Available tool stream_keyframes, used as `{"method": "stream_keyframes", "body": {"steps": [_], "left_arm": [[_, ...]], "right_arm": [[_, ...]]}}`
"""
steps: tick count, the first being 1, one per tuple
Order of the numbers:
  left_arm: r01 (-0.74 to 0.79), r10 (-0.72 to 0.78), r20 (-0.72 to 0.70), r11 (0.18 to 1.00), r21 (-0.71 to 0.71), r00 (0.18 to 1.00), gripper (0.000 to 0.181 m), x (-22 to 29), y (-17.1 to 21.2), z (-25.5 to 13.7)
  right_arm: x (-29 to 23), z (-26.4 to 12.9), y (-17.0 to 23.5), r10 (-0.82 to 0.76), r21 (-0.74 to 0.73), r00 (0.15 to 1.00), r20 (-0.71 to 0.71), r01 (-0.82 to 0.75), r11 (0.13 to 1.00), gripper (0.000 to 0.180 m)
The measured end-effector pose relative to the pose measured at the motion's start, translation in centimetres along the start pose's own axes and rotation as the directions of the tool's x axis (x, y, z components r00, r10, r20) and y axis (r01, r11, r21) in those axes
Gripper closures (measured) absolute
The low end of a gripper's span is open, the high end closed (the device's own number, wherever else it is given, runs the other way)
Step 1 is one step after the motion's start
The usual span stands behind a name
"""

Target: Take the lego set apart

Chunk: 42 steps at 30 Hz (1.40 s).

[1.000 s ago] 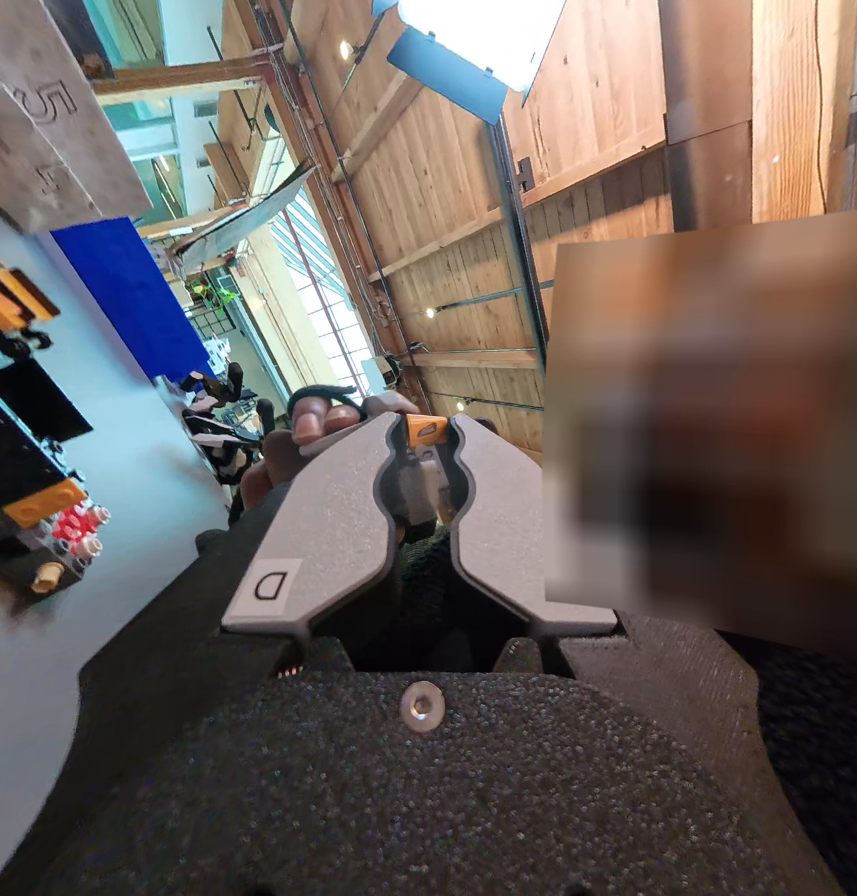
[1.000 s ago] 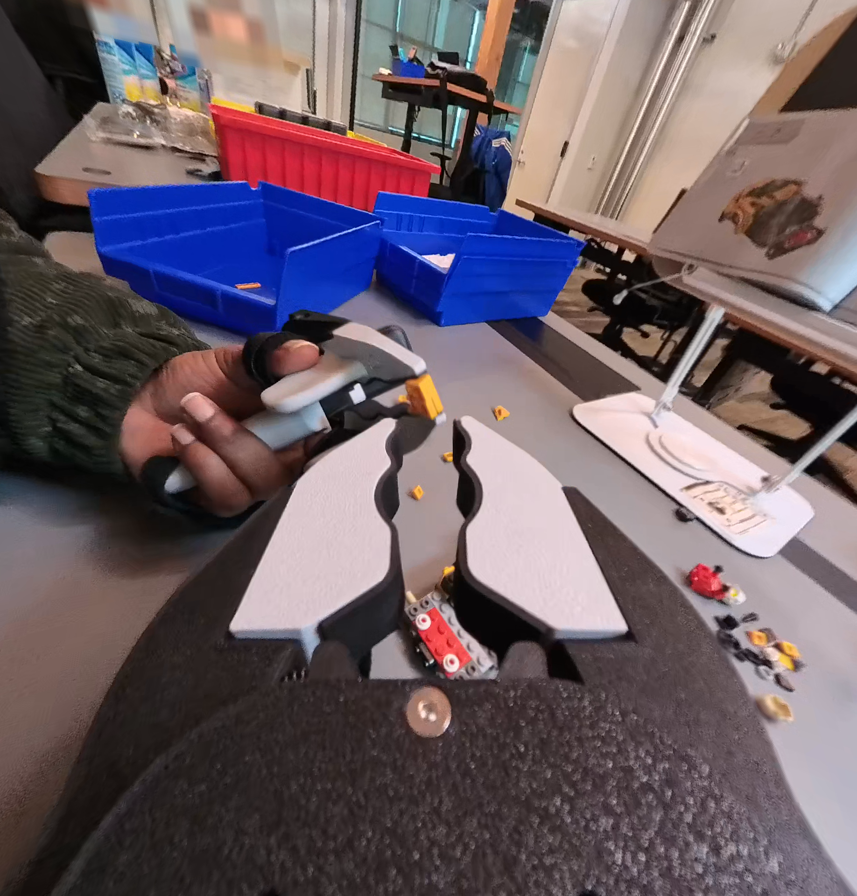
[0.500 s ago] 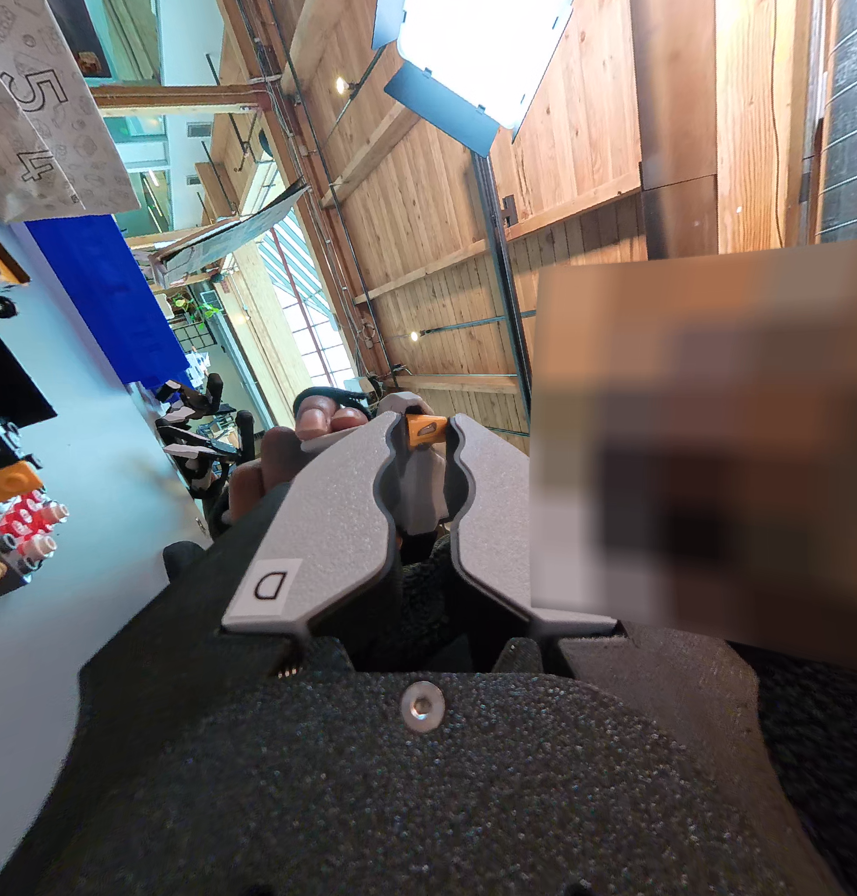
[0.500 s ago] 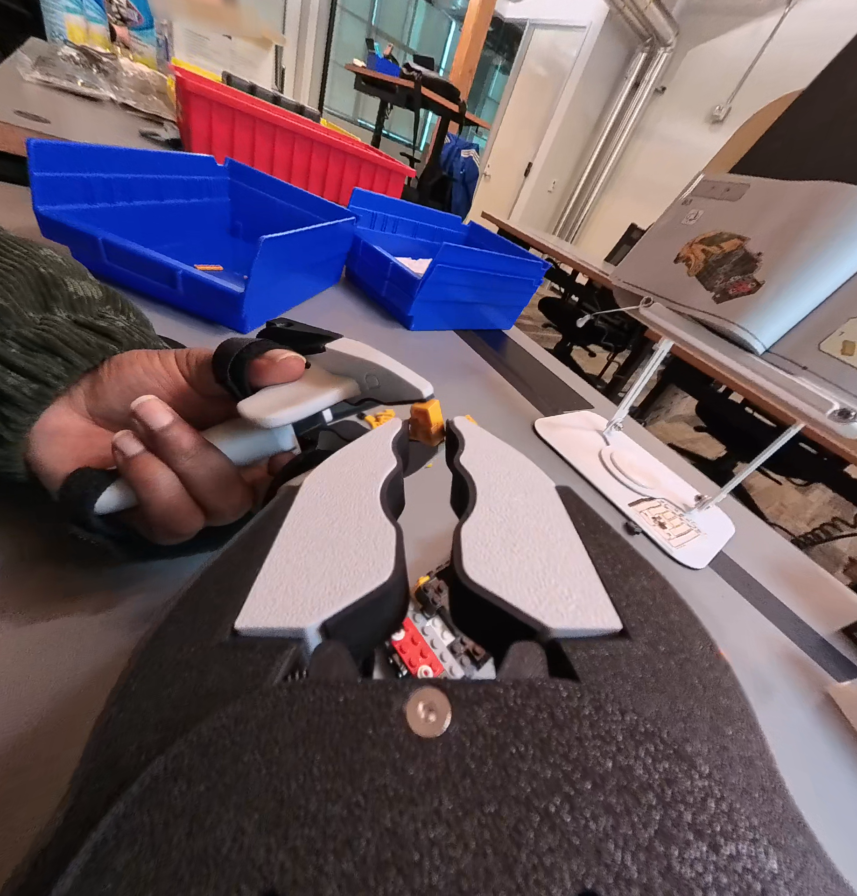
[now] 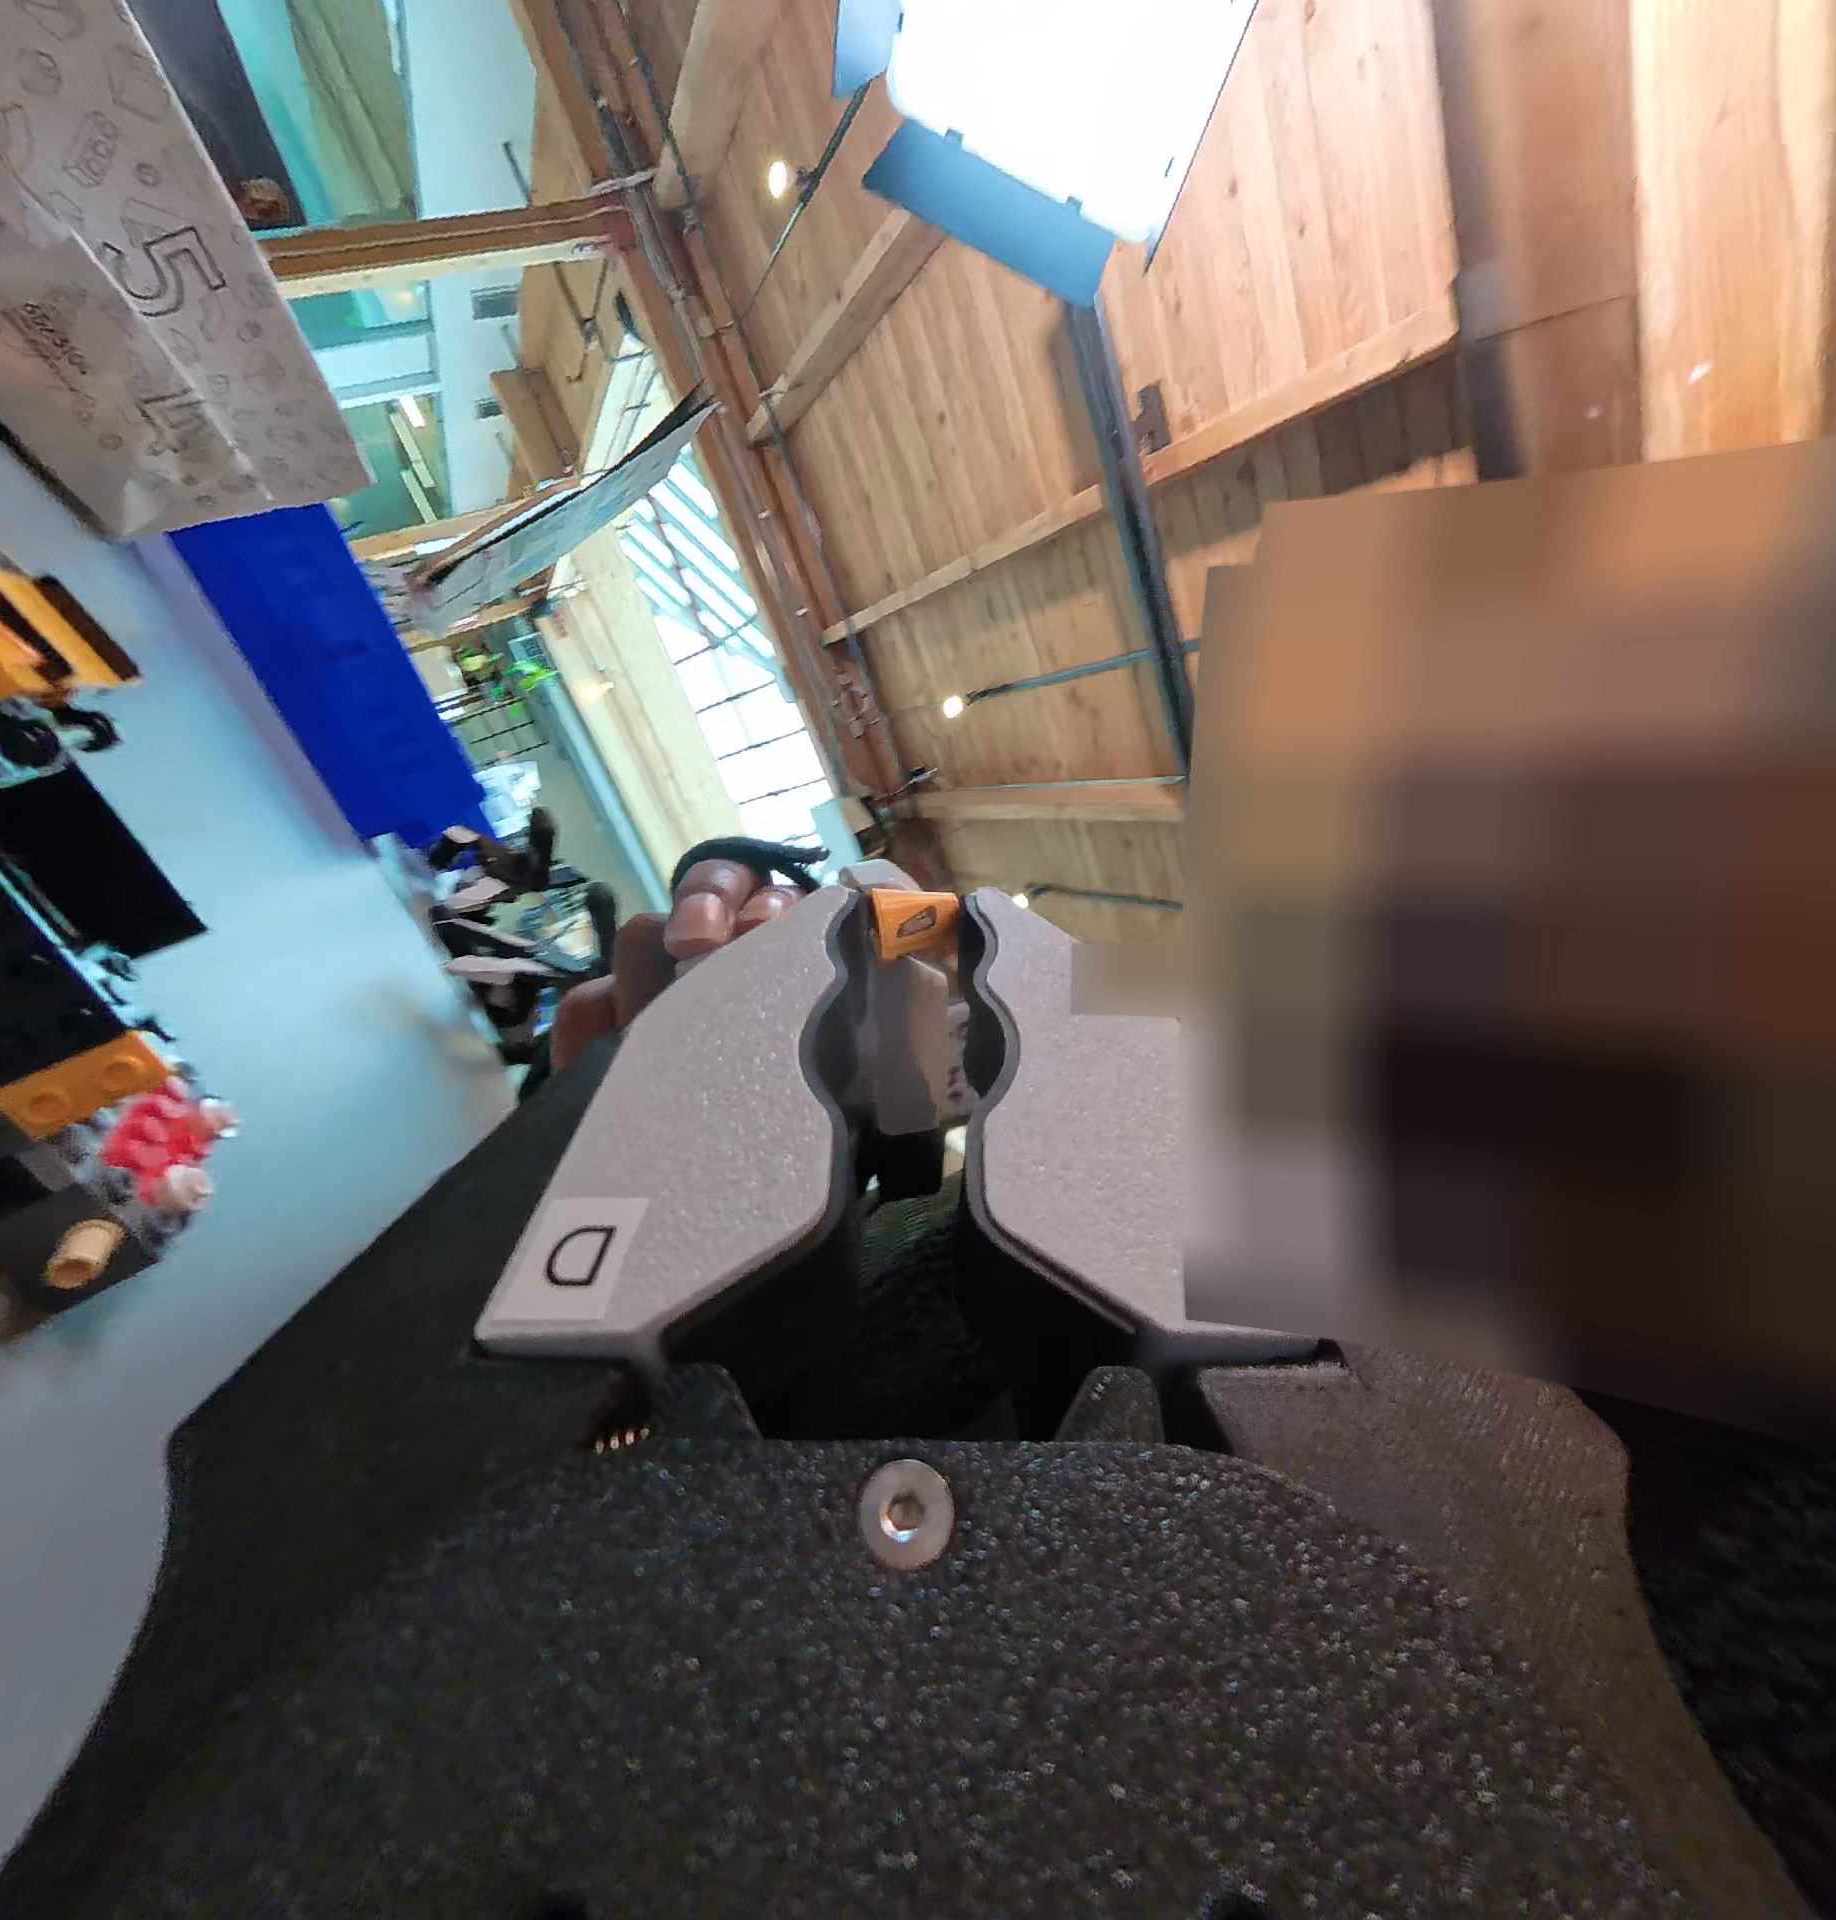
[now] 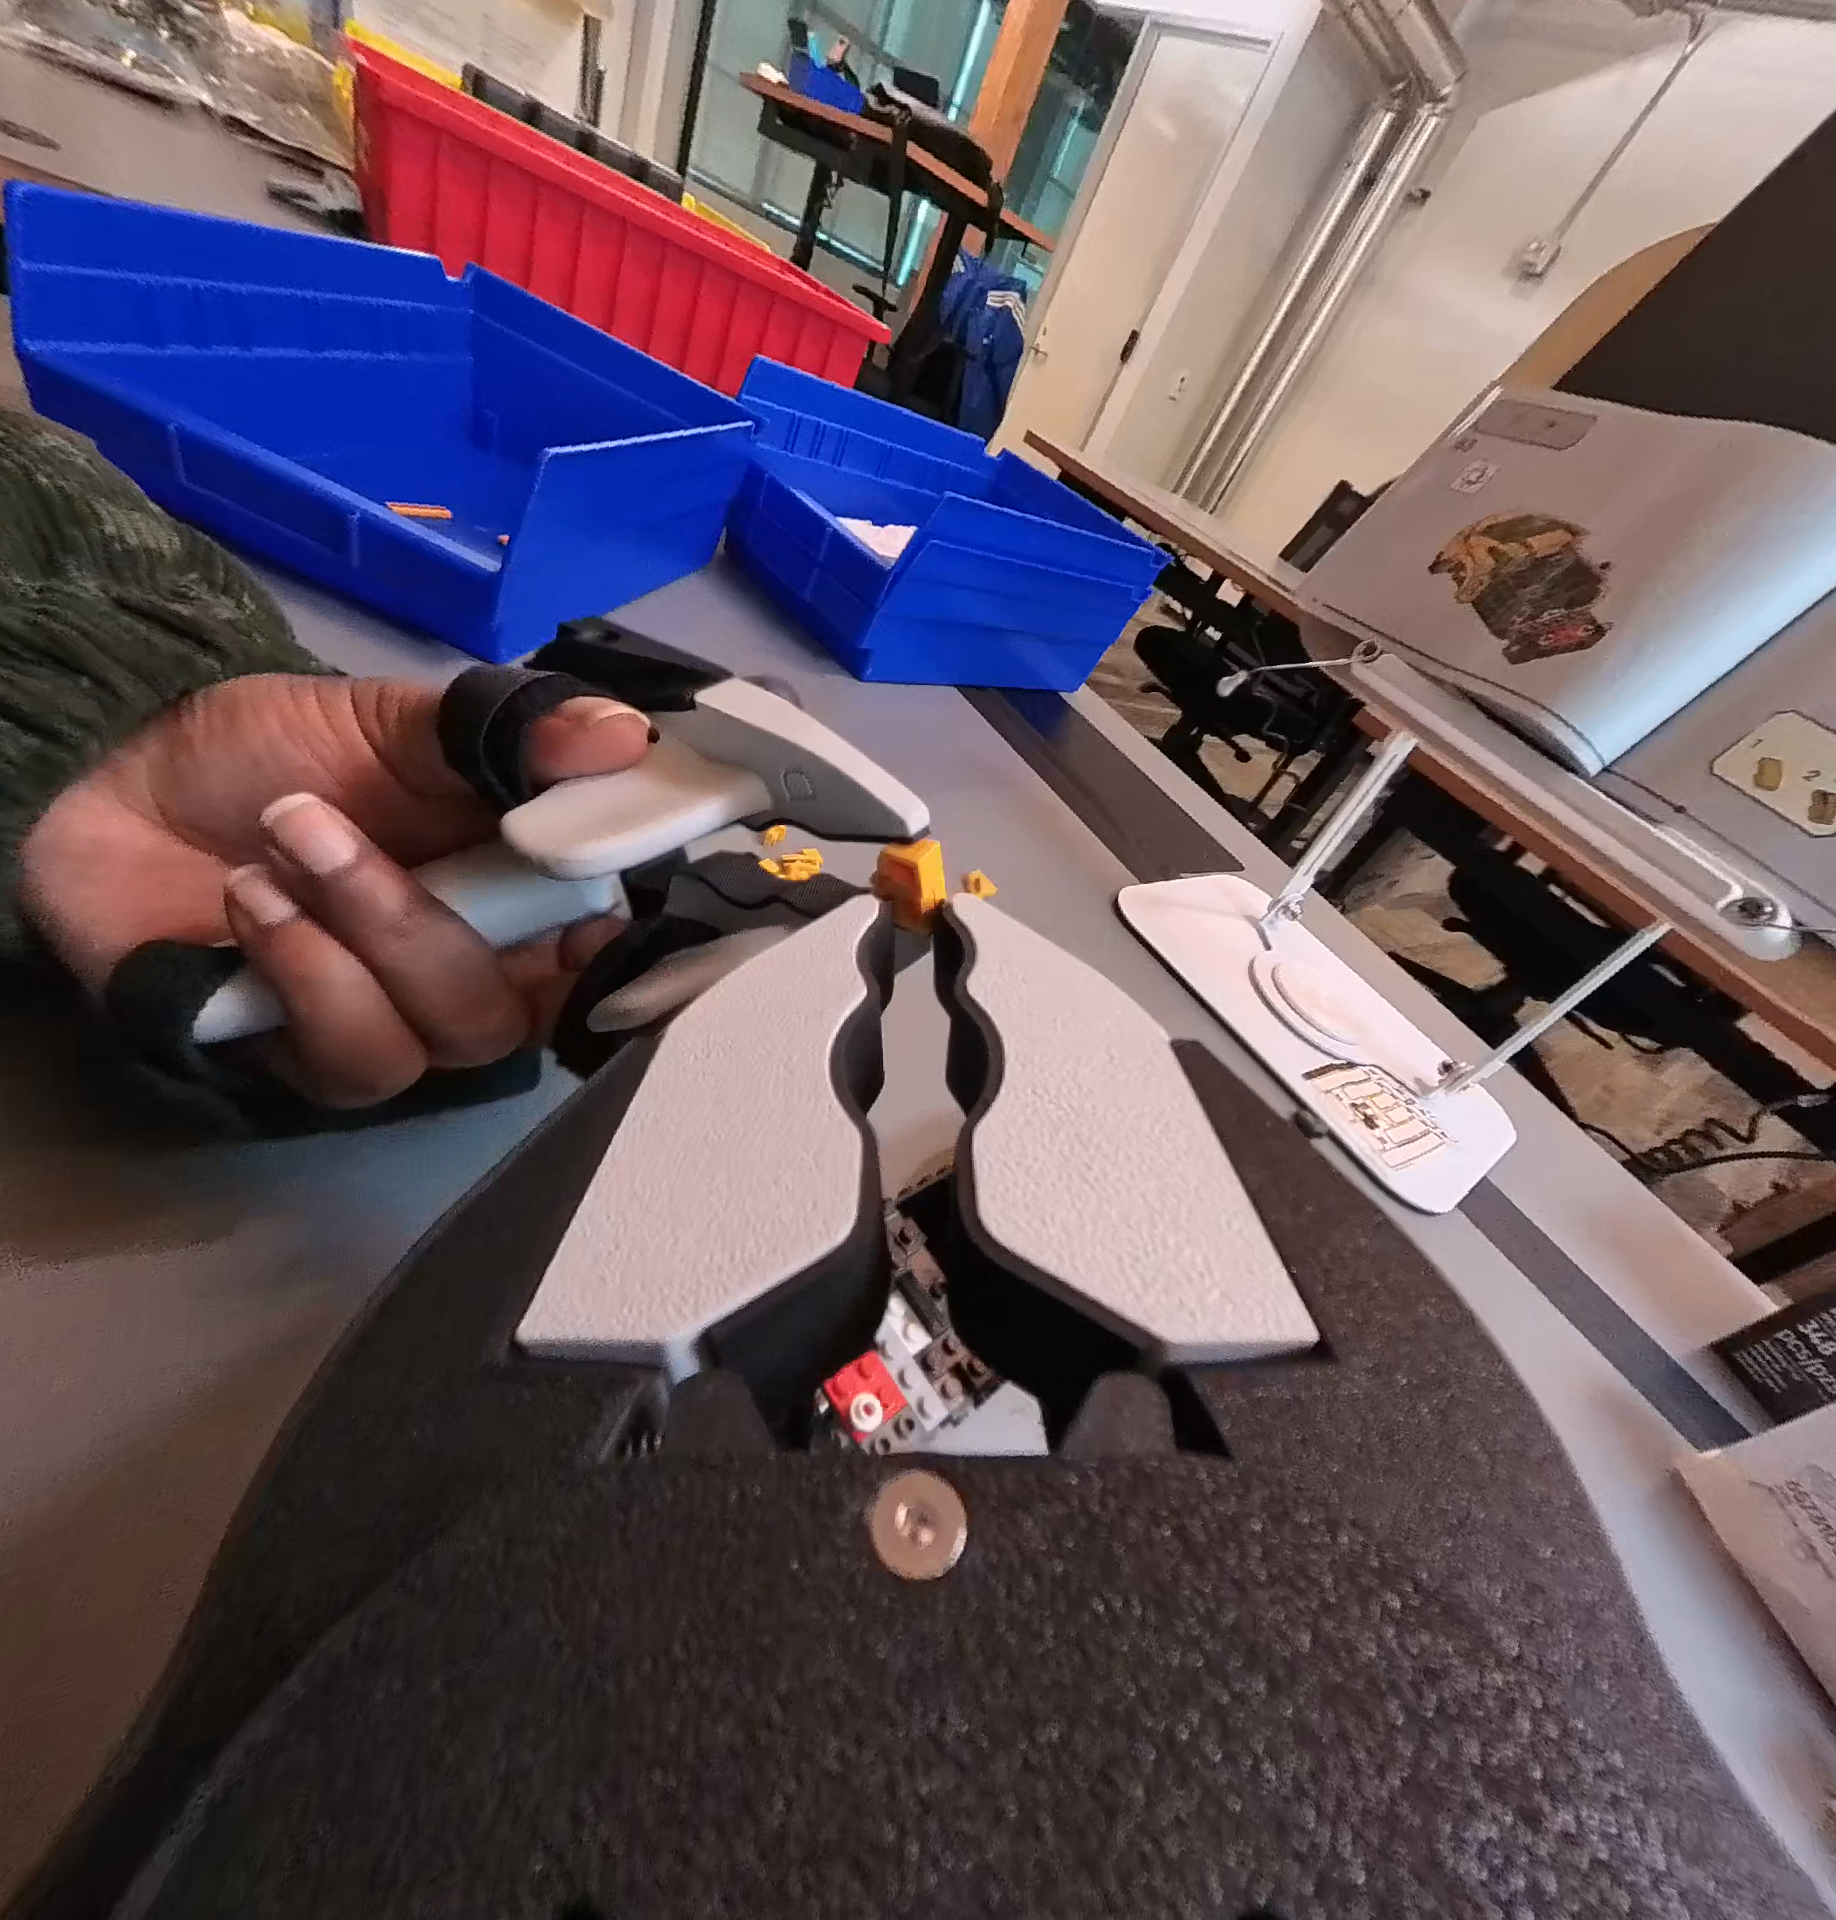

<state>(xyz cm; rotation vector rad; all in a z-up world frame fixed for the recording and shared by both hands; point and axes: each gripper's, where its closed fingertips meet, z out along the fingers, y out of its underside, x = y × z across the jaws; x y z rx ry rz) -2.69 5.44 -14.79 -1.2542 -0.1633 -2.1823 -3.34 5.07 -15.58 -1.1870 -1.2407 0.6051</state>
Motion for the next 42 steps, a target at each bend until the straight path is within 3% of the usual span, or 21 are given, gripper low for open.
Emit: {"method": "stream_keyframes", "body": {"steps": [5, 8, 16, 21, 24, 32, 36, 40, 42], "left_arm": [[-0.191, 0.214, 0.122, 0.965, -0.178, 0.969, 0.163, -0.5, 0.9, 0.0], [-0.227, 0.258, 0.129, 0.951, -0.211, 0.958, 0.164, -0.3, 1.1, 0.1], [-0.022, 0.027, 0.029, 0.987, -0.16, 0.999, 0.165, 0.1, 0.9, -0.1], [0.006, -0.007, -0.006, 0.987, -0.16, 1.0, 0.165, 0.5, 1.1, 0.0], [0.032, -0.036, -0.038, 0.993, -0.115, 0.999, 0.165, 0.9, 0.4, -0.1], [0.026, -0.034, -0.047, 0.985, -0.169, 0.998, 0.165, 0.9, 1.8, 0.4], [-0.134, 0.153, 0.069, 0.965, -0.225, 0.986, 0.157, -0.1, 1.4, 0.1], [-0.322, 0.442, 0.22, 0.846, -0.425, 0.87, 0.154, -2.1, 1.9, -0.7], [-0.355, 0.514, 0.252, 0.802, -0.481, 0.82, 0.156, -2.7, 2.0, -1.0]], "right_arm": [[-0.1, -0.1, 0.4, -0.003, -0.024, 0.999, 0.043, 0.004, 1.0, 0.18], [-0.2, -0.2, 0.2, -0.016, -0.012, 0.999, 0.046, 0.017, 1.0, 0.18], [0.0, 0.0, -0.1, -0.1, 0.022, 0.995, 0.012, 0.1, 0.995, 0.174], [0.1, -0.2, -0.4, -0.09, 0.045, 0.996, 0.025, 0.088, 0.995, 0.17], [-0.6, -0.3, -0.6, -0.076, 0.061, 0.993, 0.093, 0.071, 0.996, 0.154], [-0.7, 0.3, -0.4, -0.096, 0.025, 0.993, 0.064, 0.095, 0.995, 0.164], [-0.6, 0.3, 0.5, -0.102, -0.051, 0.991, 0.089, 0.107, 0.993, 0.165], [-1.0, 0.4, 2.5, -0.093, -0.173, 0.985, 0.144, 0.118, 0.978, 0.165], [-1.4, 0.5, 3.0, -0.117, -0.198, 0.979, 0.169, 0.15, 0.969, 0.165]]}}
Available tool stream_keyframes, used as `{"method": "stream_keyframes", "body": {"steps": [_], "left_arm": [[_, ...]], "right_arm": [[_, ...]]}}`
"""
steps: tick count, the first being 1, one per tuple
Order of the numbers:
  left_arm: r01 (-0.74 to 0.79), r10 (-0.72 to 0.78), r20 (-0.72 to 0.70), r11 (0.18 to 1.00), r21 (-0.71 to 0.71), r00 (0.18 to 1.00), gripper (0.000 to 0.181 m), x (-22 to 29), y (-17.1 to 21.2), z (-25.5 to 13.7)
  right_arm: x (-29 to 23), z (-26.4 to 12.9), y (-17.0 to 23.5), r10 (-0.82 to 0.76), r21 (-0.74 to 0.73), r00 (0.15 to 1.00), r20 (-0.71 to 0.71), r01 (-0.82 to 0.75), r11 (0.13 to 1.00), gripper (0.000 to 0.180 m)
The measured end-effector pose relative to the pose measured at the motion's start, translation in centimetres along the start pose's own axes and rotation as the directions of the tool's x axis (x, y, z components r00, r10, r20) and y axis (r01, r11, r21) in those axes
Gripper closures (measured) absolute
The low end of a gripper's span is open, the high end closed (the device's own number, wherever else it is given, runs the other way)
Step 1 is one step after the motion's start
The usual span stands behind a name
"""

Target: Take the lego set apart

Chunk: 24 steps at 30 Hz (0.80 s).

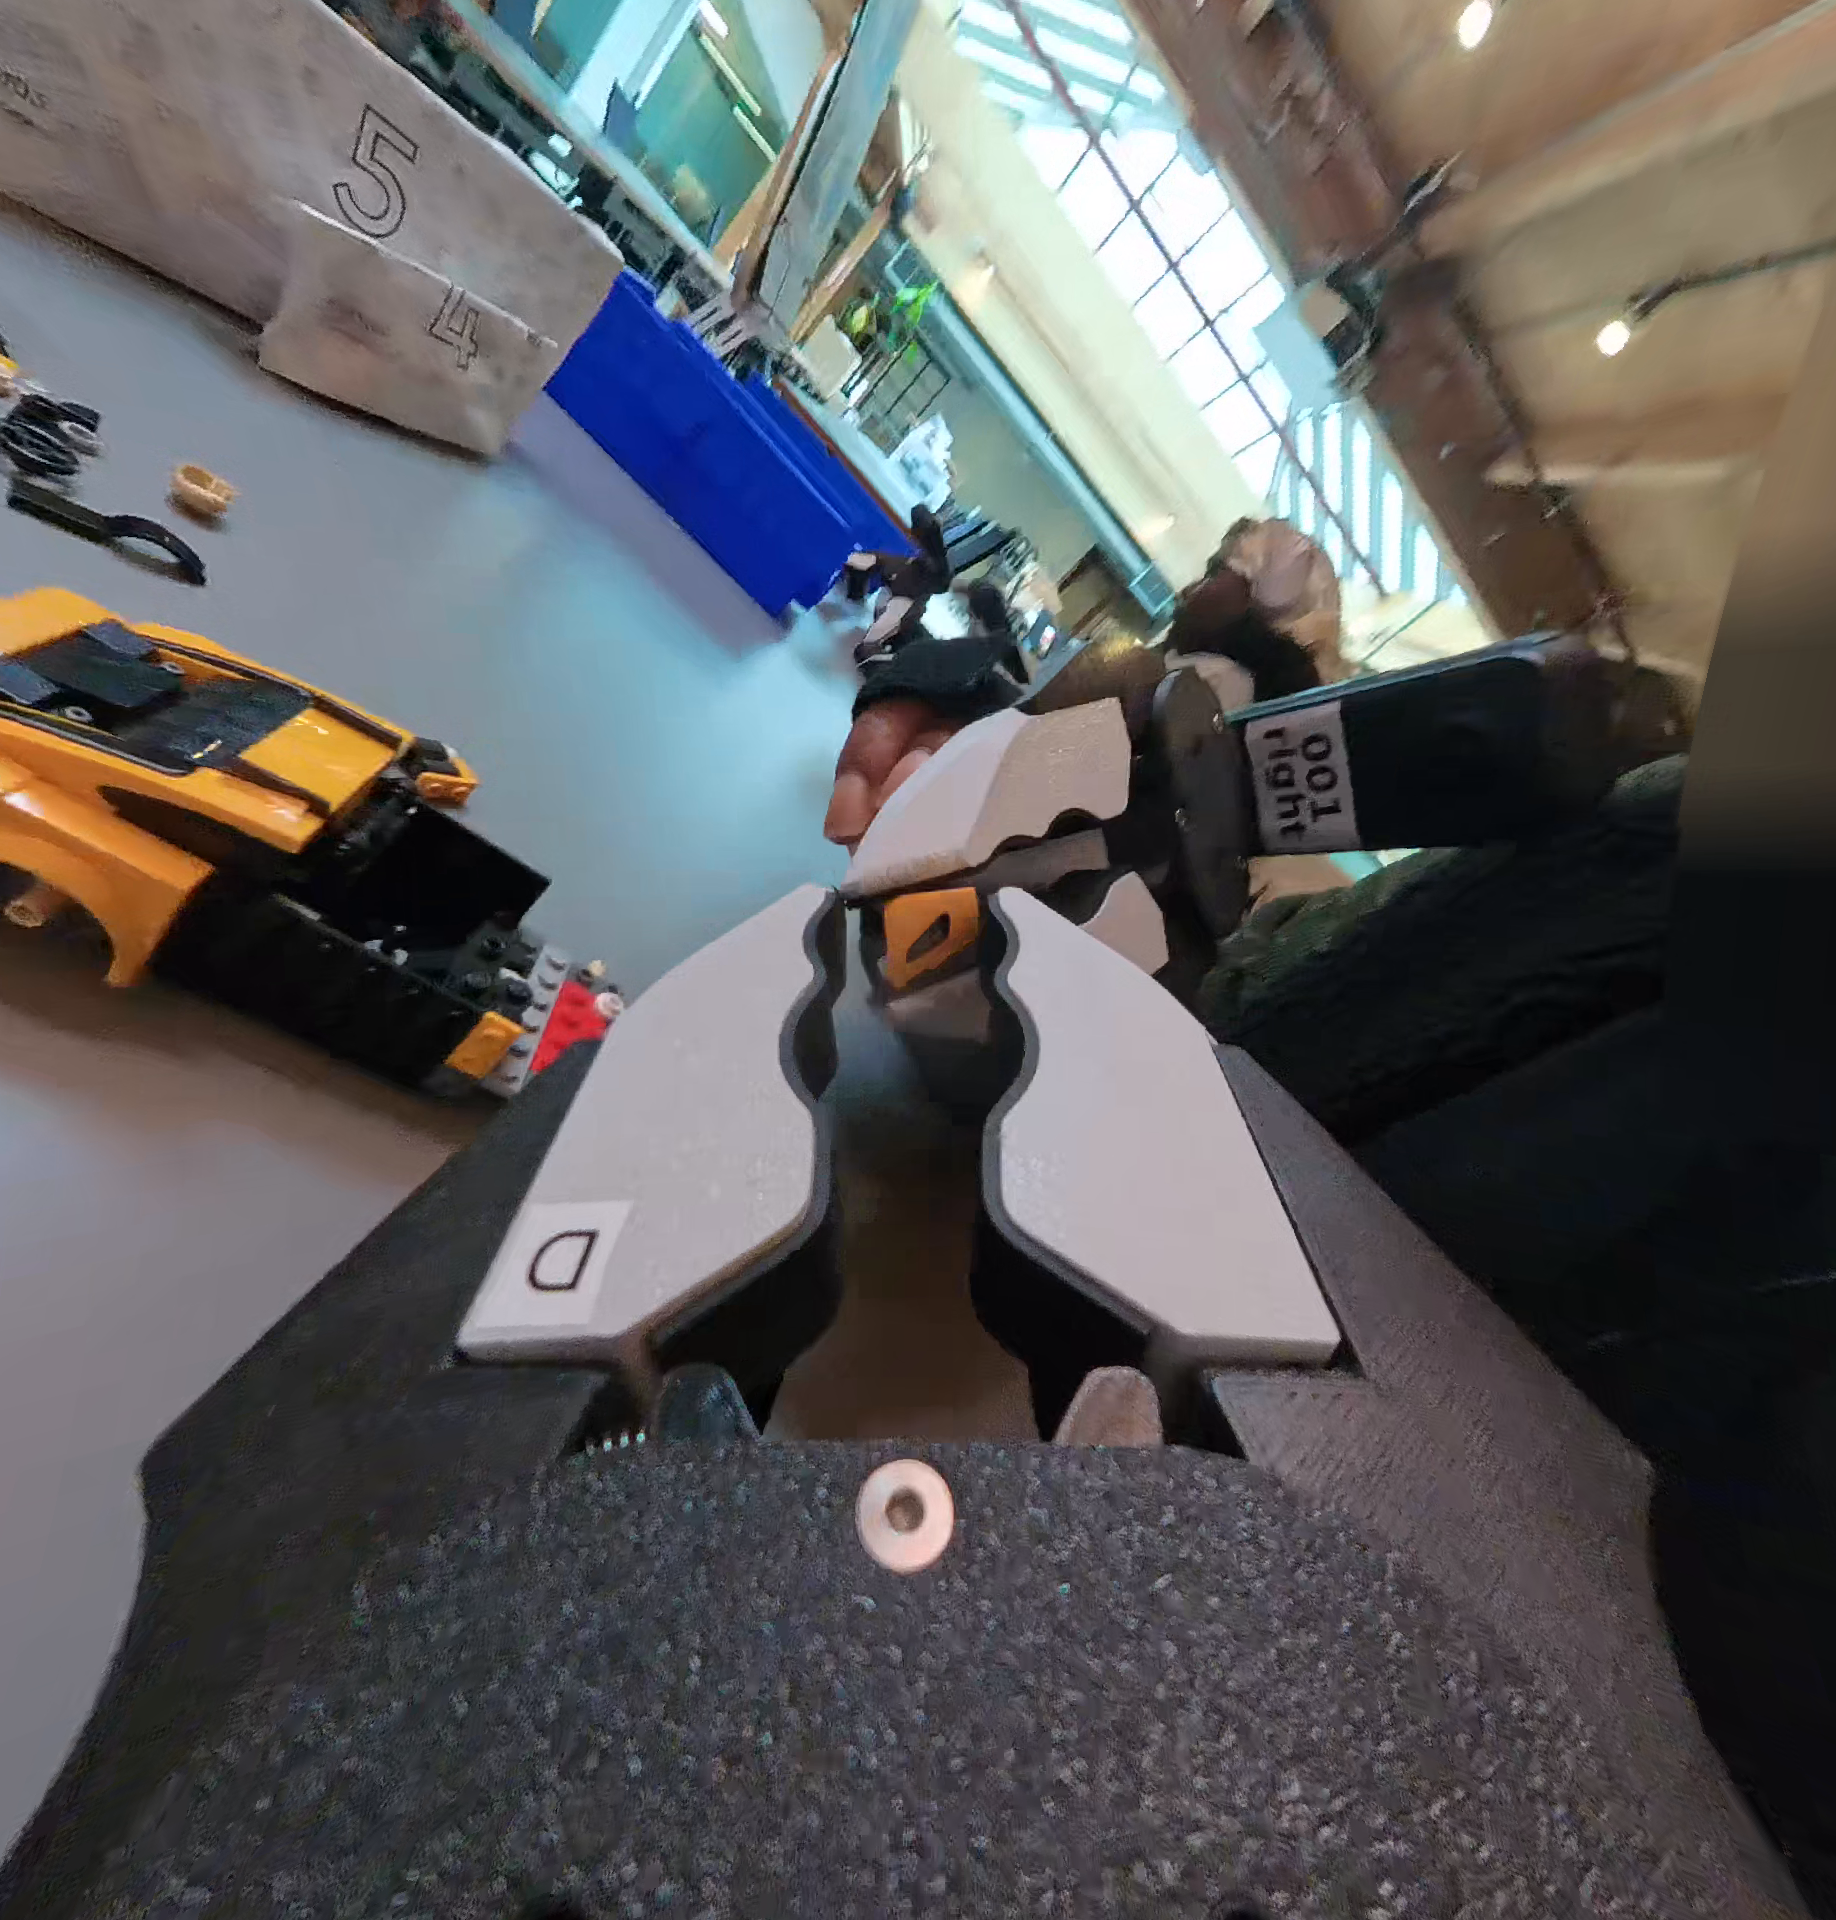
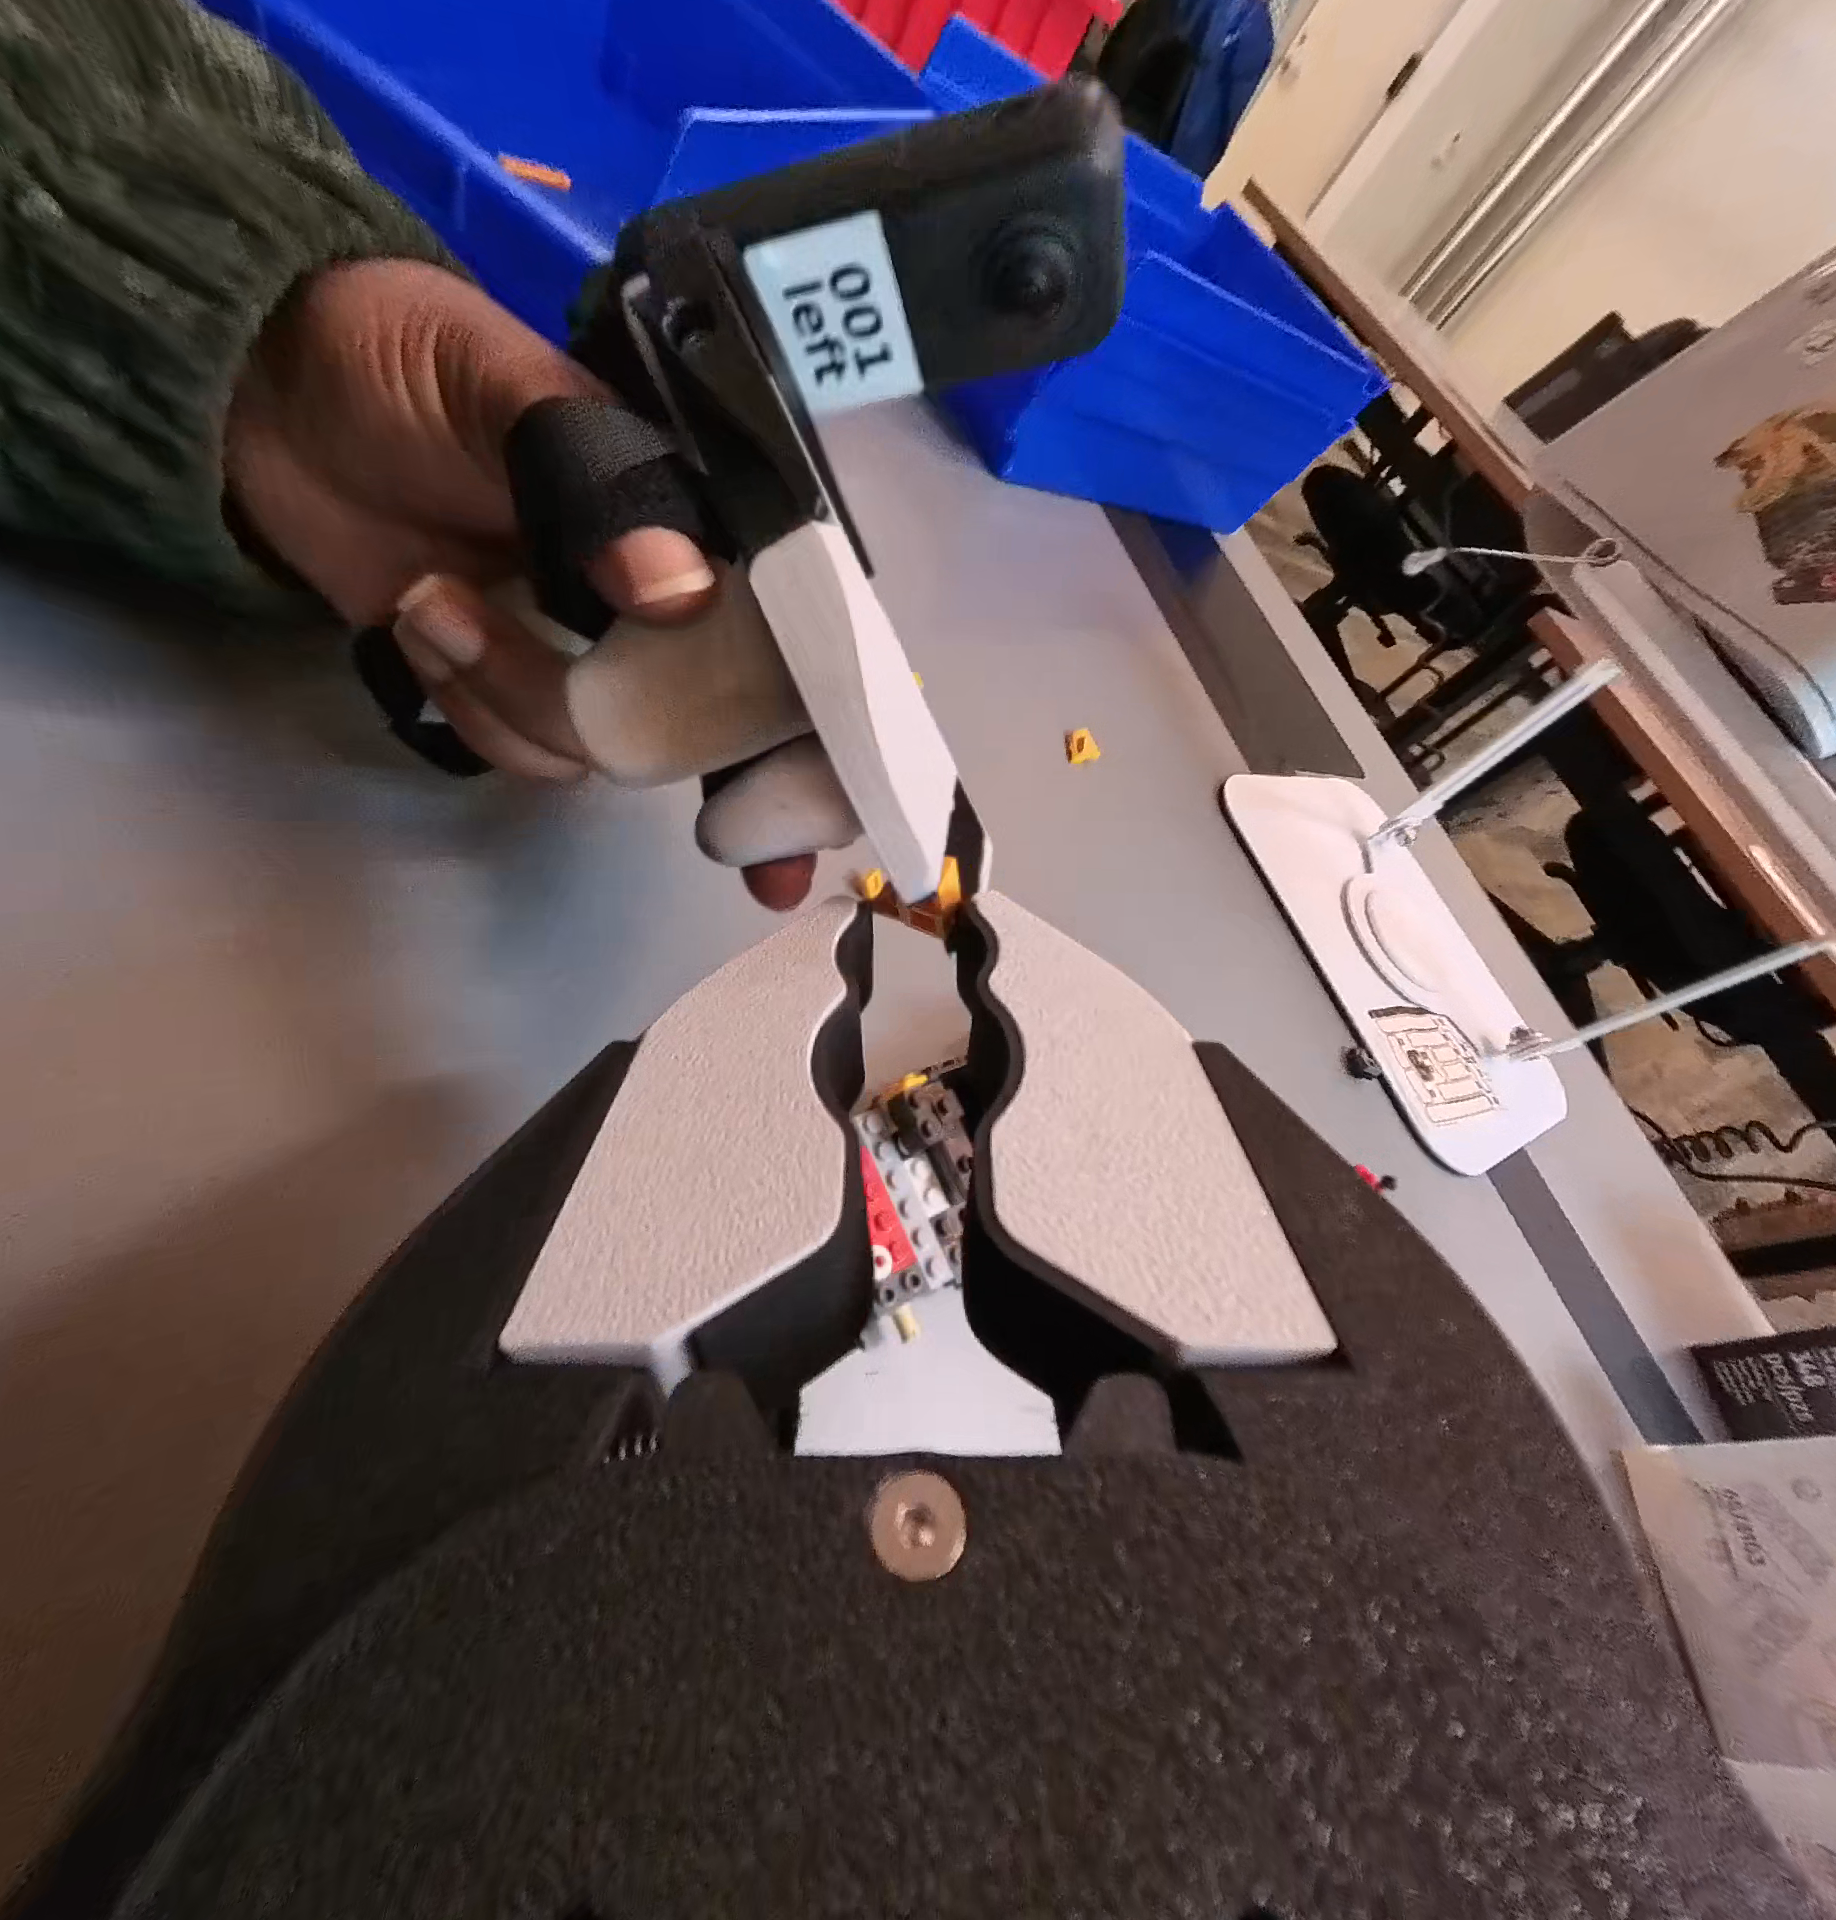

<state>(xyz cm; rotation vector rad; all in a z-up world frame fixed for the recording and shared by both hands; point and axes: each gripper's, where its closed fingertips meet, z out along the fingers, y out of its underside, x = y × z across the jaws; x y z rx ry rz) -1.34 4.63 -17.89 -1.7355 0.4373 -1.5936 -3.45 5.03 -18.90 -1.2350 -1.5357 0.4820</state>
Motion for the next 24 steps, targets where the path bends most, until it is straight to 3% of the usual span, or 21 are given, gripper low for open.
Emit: {"method": "stream_keyframes", "body": {"steps": [5, 12, 24], "left_arm": [[0.067, -0.069, -0.036, 0.996, -0.054, 0.997, 0.158, 0.0, 0.7, -0.1], [0.239, -0.234, -0.23, 0.971, -0.004, 0.945, 0.164, 1.5, 0.0, -0.3], [0.339, -0.313, -0.282, 0.939, 0.051, 0.907, 0.164, 1.4, -0.7, -0.4]], "right_arm": [[-0.5, 0.0, 0.4, -0.031, -0.022, 0.999, 0.036, 0.032, 0.999, 0.165], [-0.3, -0.6, -0.7, -0.042, 0.077, 0.999, 0.013, 0.041, 0.996, 0.164], [0.2, -0.8, -1.1, -0.078, 0.101, 0.996, -0.053, 0.083, 0.991, 0.165]]}}
